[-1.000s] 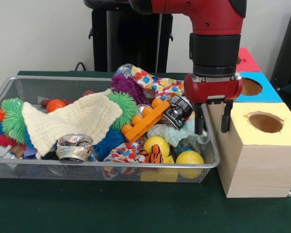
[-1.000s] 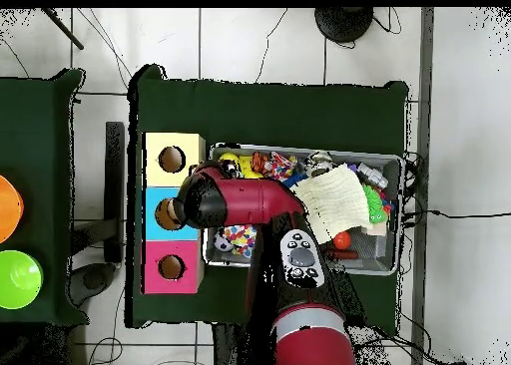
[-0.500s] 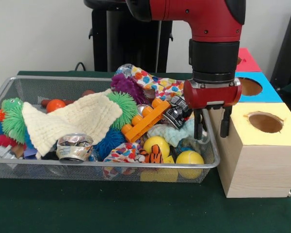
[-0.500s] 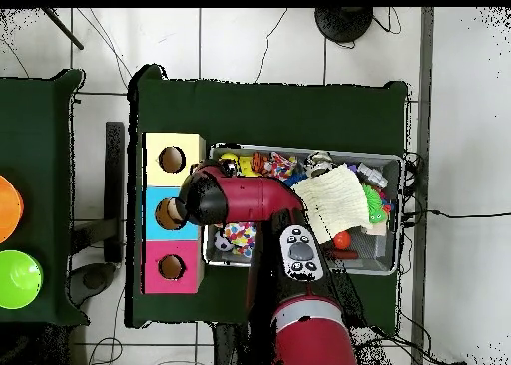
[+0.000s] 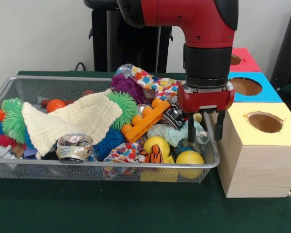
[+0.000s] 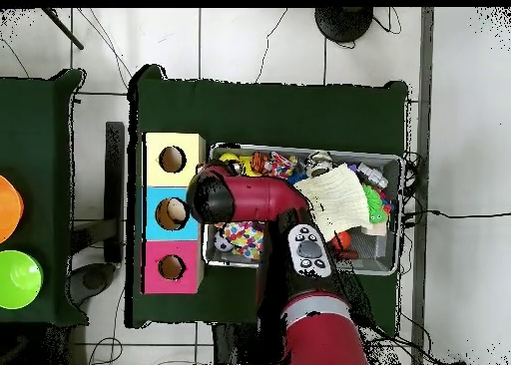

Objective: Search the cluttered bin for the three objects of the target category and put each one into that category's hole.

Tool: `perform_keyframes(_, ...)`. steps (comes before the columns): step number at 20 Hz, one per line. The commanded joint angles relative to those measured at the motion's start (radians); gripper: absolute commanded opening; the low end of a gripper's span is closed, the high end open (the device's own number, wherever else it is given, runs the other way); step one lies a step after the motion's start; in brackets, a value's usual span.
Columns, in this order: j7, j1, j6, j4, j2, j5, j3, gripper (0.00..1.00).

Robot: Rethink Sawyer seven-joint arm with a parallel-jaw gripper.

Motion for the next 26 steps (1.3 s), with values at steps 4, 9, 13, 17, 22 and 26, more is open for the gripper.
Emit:
perform_keyframes(4, -0.005, -0.113, 0.042, 0.052, -0.012, -0.084, 0.096, 1.00)
perform_keyframes(9, 0.011, -0.120, 0.035, 0.058, -0.009, -0.099, 0.103, 1.00)
perform_keyframes(13, 0.048, -0.110, 0.011, 0.092, -0.014, -0.107, 0.100, 1.00)
perform_keyframes(17, 0.070, -0.102, -0.018, 0.101, 0.011, -0.115, 0.099, 1.00)
perform_keyframes(22, 0.068, -0.124, -0.037, 0.103, 0.084, -0.134, 0.105, 1.00)
perform_keyframes(26, 0.088, -0.126, -0.072, 0.117, 0.092, -0.139, 0.106, 1.00)
